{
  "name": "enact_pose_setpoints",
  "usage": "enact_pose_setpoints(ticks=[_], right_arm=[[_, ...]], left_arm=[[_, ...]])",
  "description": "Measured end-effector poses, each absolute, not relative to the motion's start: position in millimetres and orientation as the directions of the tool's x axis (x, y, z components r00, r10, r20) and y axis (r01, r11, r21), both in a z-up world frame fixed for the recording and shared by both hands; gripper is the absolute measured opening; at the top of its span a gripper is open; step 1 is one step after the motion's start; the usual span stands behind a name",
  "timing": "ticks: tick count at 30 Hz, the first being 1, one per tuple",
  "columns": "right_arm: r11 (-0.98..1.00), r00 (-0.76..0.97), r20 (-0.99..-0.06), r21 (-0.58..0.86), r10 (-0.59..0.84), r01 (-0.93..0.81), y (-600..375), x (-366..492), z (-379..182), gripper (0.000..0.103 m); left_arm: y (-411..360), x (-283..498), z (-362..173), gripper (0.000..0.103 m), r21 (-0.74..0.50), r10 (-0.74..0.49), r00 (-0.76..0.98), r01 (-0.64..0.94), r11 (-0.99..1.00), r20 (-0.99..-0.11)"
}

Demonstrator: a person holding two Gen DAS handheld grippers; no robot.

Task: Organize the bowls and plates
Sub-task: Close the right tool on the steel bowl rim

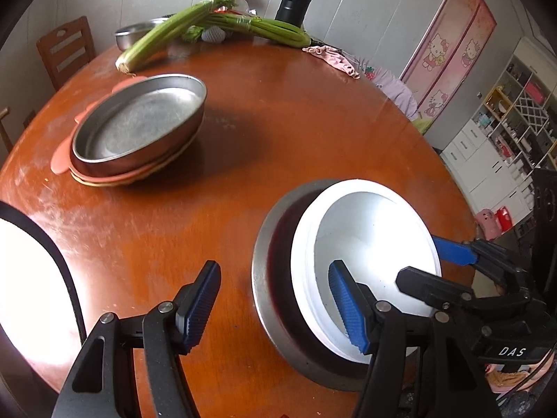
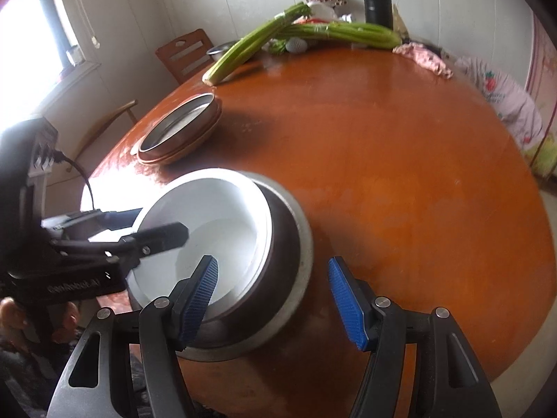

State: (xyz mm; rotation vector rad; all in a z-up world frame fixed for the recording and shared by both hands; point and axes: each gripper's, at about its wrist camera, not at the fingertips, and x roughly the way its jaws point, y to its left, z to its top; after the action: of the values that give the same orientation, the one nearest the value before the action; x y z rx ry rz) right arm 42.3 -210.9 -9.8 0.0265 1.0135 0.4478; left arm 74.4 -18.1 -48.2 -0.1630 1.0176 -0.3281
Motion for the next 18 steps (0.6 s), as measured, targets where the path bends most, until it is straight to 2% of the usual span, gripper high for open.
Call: enact_pose_setpoints(ticks=[8,11,18], right_arm=[[0.875,0.363,-0.825,0.29,0.434,-0.388,-195.3,45.0,-25.1,0.069],[0.867,0.363,-0.816,0.3,0.45,-0.399,-192.2,45.5,-24.6,0.068],[0.86,0.367,-0.807,0.309,0.463,-0.405,-187.3,50.0,-21.7,0.068]], left_arm=[[-21.1,83.2,-60.3,0.064,-0.343,-0.399,0.441,0.205,0.917,-0.804],[-26.4,81.1,-59.0,0.052,-0.36,-0.43,0.435,0.237,0.902,-0.791],[-27.1,84.7,-54.7,0.052,-0.33,-0.395,0.454,0.218,0.918,-0.799]])
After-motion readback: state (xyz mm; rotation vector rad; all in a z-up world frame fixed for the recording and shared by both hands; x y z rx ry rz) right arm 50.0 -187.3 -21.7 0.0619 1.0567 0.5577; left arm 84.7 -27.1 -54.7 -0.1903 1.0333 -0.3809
